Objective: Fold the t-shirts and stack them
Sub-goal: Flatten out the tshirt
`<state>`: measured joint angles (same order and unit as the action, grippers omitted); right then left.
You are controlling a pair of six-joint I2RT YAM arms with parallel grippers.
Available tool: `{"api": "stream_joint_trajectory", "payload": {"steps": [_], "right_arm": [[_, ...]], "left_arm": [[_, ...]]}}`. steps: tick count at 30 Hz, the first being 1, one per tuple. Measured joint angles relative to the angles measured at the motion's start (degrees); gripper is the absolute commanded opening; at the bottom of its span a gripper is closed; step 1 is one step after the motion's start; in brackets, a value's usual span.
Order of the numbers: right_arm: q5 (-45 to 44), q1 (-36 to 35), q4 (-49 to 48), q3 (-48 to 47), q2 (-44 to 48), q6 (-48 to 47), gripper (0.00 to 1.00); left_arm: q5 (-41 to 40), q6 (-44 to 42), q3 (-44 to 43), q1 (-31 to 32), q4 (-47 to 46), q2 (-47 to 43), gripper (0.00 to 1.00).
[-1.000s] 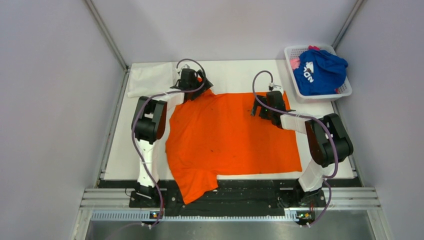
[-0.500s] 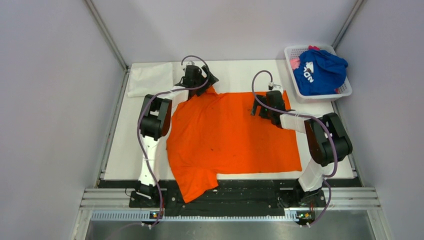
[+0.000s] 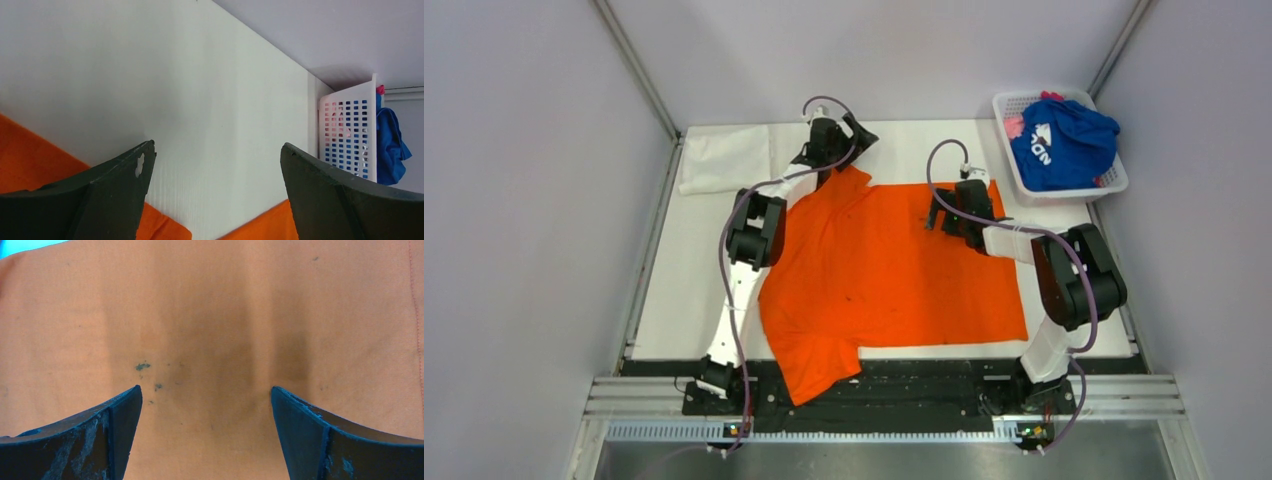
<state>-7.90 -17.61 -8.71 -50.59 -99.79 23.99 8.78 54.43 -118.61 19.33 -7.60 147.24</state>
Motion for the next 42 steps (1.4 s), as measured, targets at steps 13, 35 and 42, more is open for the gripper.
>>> {"api": "stream_joint_trajectory", "payload": {"steps": [13, 35, 42], "right_arm": [[-3.19, 0.0, 5.27, -1.62, 0.44, -0.26, 0.99], [-8.81, 0.17, 17.86, 4.85, 11.96, 4.17, 0.99], [-8.11, 1.55, 17.68, 3.85, 8.5, 4.26, 0.99]], "left_arm": [[-4.07, -9.75, 6.97, 0.61, 2.91, -9.94, 0.99], [-12.66, -20.52, 49.75, 2.4, 26.21, -44.81, 0.99], [-17.25, -19.89, 40.13, 1.51, 29.35, -33.97, 0.99]]}}
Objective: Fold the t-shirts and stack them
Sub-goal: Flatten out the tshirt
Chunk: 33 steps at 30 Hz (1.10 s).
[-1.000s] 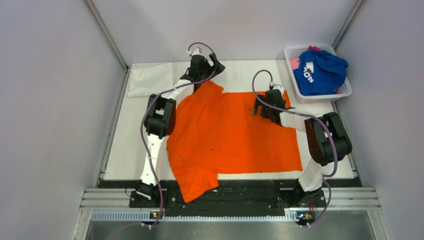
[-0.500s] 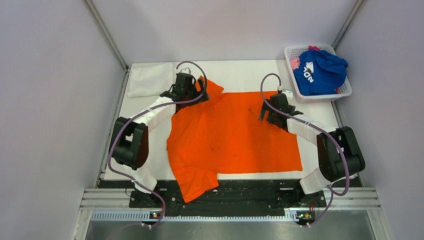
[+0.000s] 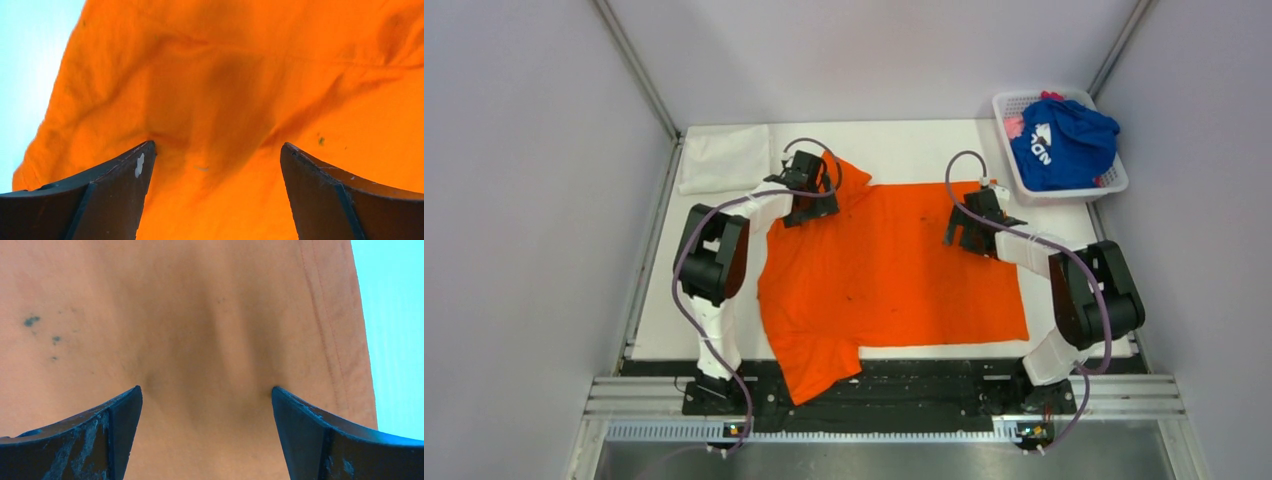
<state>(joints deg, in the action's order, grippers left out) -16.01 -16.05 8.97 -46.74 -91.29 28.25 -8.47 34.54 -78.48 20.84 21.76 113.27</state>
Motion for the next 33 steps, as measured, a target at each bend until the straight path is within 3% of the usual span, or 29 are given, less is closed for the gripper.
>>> {"api": "stream_joint_trajectory", "payload": {"steps": [10, 21, 29, 33], "right_arm": [[0.37, 1.64, -2.05, -9.53, -9.27, -2.01, 0.99], [1.46, 2.75, -3.63, -20.31, -18.12, -3.26, 0.99], [3.61, 3.43, 1.03, -21.11, -15.89, -3.13, 0.99], [3.43, 3.43, 1.9, -13.94, -2.43, -1.46, 0.99]], "left_arm": [[-2.43, 0.87, -21.09, -3.69, 8.57, 13.46, 0.99], [-0.44, -1.07, -38.75, -7.19, 11.15, 24.06, 0.99], [4.66, -3.48, -37.05, -7.13, 9.53, 22.18, 0.99], [4.87, -4.57, -23.02, -5.01, 6.88, 9.51, 0.99]]}}
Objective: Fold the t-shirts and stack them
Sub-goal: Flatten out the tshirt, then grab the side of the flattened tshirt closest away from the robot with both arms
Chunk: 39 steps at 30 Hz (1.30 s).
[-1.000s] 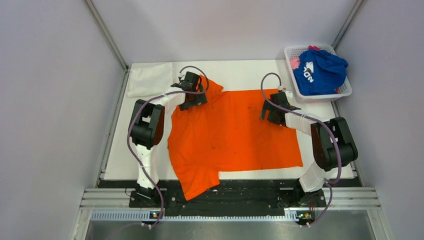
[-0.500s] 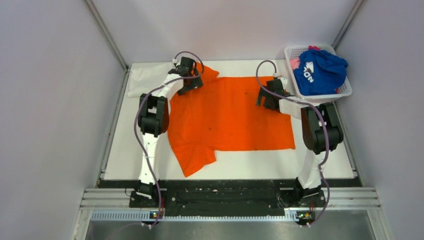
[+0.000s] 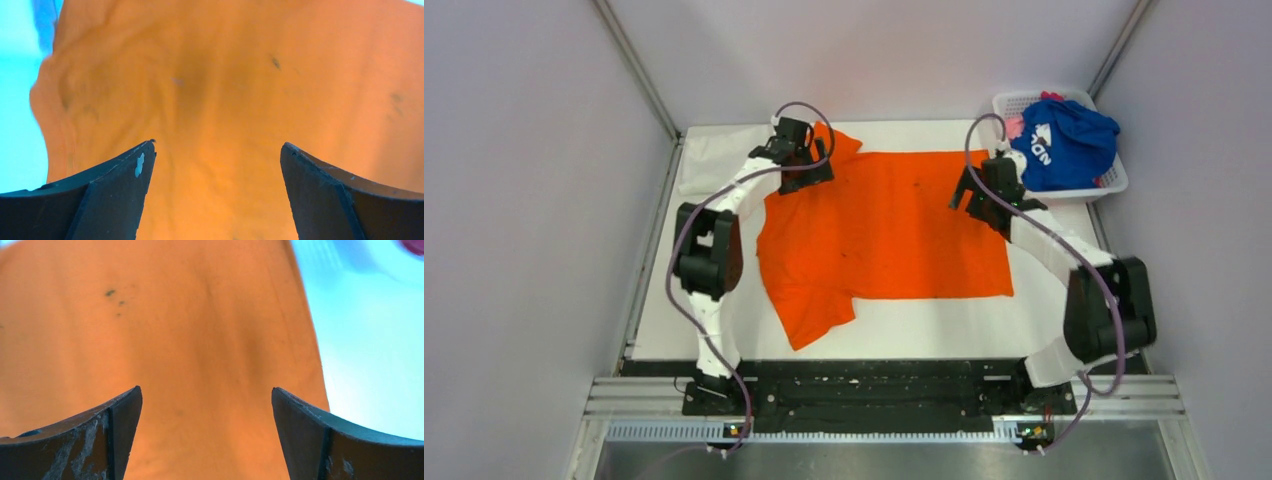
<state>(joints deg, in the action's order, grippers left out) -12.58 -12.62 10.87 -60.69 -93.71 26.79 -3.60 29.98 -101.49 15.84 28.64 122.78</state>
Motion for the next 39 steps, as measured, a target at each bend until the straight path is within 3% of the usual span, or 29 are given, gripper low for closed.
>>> {"api": "stream_joint_trajectory", "payload": {"steps": [6, 10, 15, 23, 28, 34, 37, 39], "right_arm": [[-2.05, 0.09, -0.09, 16.09, 25.99, 5.9, 0.99], [-3.37, 0.17, 3.58, 25.57, 36.02, 10.91, 0.99], [-4.76, 0.37, 7.76, 30.49, 41.44, 14.73, 0.99], [-7.37, 0.42, 8.9, 31.17, 44.72, 17.03, 0.99], [-7.91, 0.42, 8.92, 31.19, 42.88, 17.42, 0.99], [-8.24, 0.42, 8.94, 31.19, 42.07, 17.84, 0.98], [-8.79, 0.42, 9.01, 31.54, 42.56, 18.16, 0.97], [-9.18, 0.42, 9.25, 32.02, 43.21, 18.47, 0.97]], "left_arm": [[-1.29, 1.81, 23.78, 6.1, -5.27, -29.73, 0.99], [-3.78, 5.57, 34.95, 12.44, -4.92, -41.86, 0.99], [-5.6, 9.2, 43.52, 19.61, 1.68, -44.44, 0.98], [-7.21, 17.38, 57.86, 28.41, 15.72, -53.59, 0.81], [-5.9, 22.08, 63.63, 31.43, 19.5, -57.0, 0.7], [-5.62, 24.46, 66.27, 31.58, 19.23, -55.3, 0.53], [-5.35, 24.79, 66.27, 31.58, 17.42, -52.81, 0.31], [-4.96, 24.7, 66.14, 31.58, 16.72, -50.58, 0.27]]}}
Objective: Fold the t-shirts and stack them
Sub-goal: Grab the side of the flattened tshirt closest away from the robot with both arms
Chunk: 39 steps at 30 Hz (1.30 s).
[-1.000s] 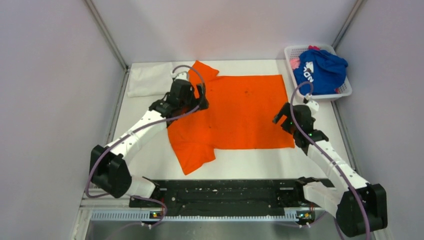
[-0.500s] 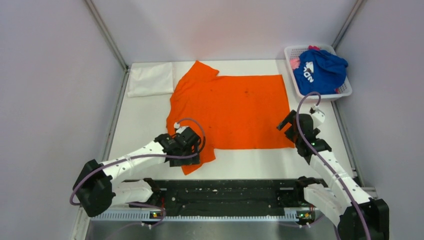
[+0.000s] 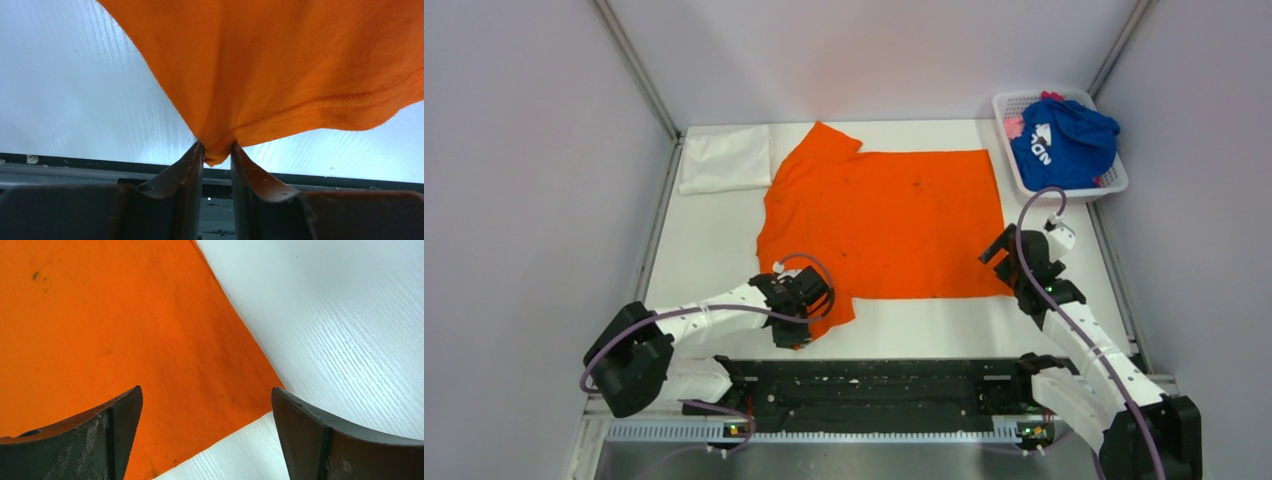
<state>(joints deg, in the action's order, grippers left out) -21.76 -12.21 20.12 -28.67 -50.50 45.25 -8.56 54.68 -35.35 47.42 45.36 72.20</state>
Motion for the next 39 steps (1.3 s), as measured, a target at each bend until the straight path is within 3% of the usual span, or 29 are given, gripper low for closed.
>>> {"api": "stream_joint_trajectory", "payload": {"steps": [2, 4, 5, 12, 18, 22, 30, 35, 39], "right_arm": [[-0.48, 0.0, 0.31, 0.22, 0.63, 0.26, 0.97], [-1.05, 0.0, 0.35, 0.28, 1.07, 0.66, 0.97], [-1.18, 0.0, 0.42, 0.37, 1.22, 0.96, 0.97], [-1.29, 0.0, 2.36, 1.95, 1.44, 4.31, 0.86], [-0.28, 0.0, 2.8, 7.45, 2.03, 7.02, 0.67], [-0.33, 0.0, 2.91, 9.11, 2.03, 7.93, 0.64], [-1.66, 0.0, -0.72, 10.69, -0.17, 10.05, 0.49], [-4.2, 0.0, -5.09, 11.76, -1.92, 11.82, 0.46], [-5.53, 0.0, -7.19, 11.8, -3.63, 12.68, 0.35]], "left_arm": [[0.15, -0.44, -0.42, 0.0, -0.15, 0.7, 0.21], [0.15, -0.72, -0.44, 0.0, -0.15, 0.72, 0.03], [0.17, -0.76, -0.44, 0.0, -0.2, 0.72, 0.0], [-0.09, -1.42, -0.55, 0.07, -0.55, 0.79, 0.0], [-0.31, -2.38, -0.55, 0.07, -0.7, 0.57, 0.0], [-1.18, -2.73, -0.52, 0.07, -0.79, -0.13, 0.0], [-1.79, -2.47, 1.16, 0.07, -0.98, -2.51, 0.0], [-1.77, -2.1, 1.95, 0.04, -1.22, -3.48, 0.0], [-1.77, -1.79, 2.27, 0.04, -1.36, -4.0, 0.0]]}}
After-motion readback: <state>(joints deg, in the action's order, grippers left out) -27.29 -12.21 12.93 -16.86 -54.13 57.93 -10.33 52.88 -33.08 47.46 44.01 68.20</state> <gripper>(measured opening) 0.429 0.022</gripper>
